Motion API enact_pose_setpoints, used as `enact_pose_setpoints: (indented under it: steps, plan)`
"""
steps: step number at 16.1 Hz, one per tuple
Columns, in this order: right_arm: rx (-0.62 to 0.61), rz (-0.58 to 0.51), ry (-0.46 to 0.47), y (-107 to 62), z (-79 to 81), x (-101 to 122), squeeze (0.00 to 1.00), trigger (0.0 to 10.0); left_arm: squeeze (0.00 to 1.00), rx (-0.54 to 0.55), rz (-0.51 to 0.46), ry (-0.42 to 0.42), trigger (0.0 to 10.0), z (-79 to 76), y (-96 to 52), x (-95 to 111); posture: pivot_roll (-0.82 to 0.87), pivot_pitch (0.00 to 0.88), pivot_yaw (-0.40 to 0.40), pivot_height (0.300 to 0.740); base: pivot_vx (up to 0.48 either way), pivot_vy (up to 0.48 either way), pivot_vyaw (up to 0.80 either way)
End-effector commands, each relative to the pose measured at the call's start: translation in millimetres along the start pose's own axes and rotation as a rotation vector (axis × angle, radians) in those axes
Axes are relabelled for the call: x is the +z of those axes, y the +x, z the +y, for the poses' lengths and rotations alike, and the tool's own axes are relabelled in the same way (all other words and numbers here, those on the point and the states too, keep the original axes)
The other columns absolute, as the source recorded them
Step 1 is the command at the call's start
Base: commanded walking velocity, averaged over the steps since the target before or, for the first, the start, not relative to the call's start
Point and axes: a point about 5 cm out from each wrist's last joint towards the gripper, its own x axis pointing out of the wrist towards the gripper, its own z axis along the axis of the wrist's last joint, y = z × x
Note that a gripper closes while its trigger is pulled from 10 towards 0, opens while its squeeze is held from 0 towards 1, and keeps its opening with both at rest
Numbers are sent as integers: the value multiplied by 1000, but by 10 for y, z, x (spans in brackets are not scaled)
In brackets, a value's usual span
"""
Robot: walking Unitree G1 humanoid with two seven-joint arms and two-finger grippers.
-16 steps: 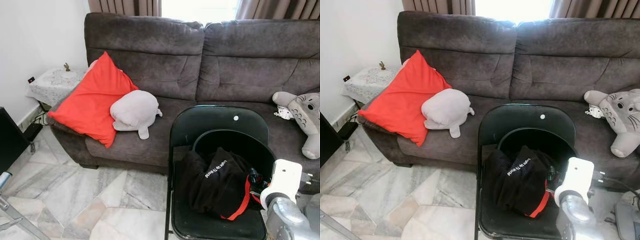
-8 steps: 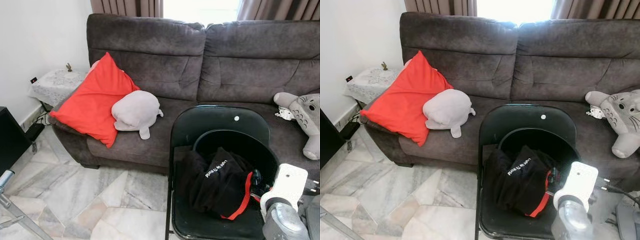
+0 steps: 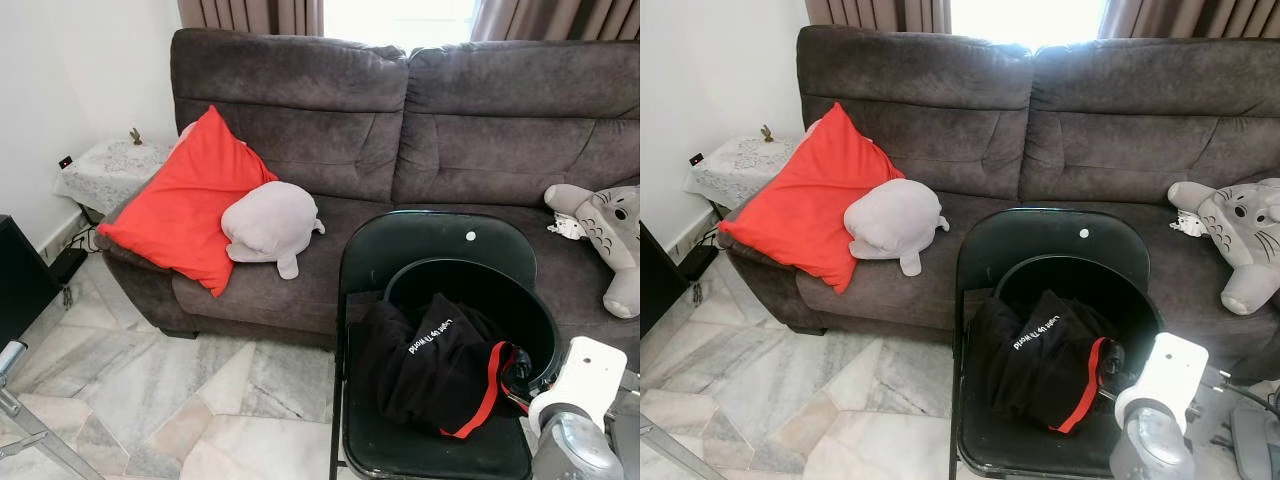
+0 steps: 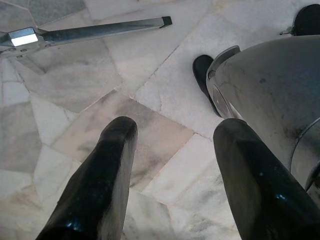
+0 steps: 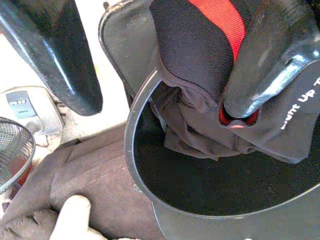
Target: Hang hanger
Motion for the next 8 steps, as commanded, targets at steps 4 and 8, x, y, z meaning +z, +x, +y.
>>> enact_pose_setpoints:
  steps: [4,8]
  plan:
    - [9,27,7,52,-9,0,0,10000,0,-4,18,18,10000,10,-9,-53,-2,0,45,740,0,0,0]
    - [21,25,5,93,6,33,0,10000,0,-7,19,17,10000,7,-9,-56,1,0,45,740,0,0,0]
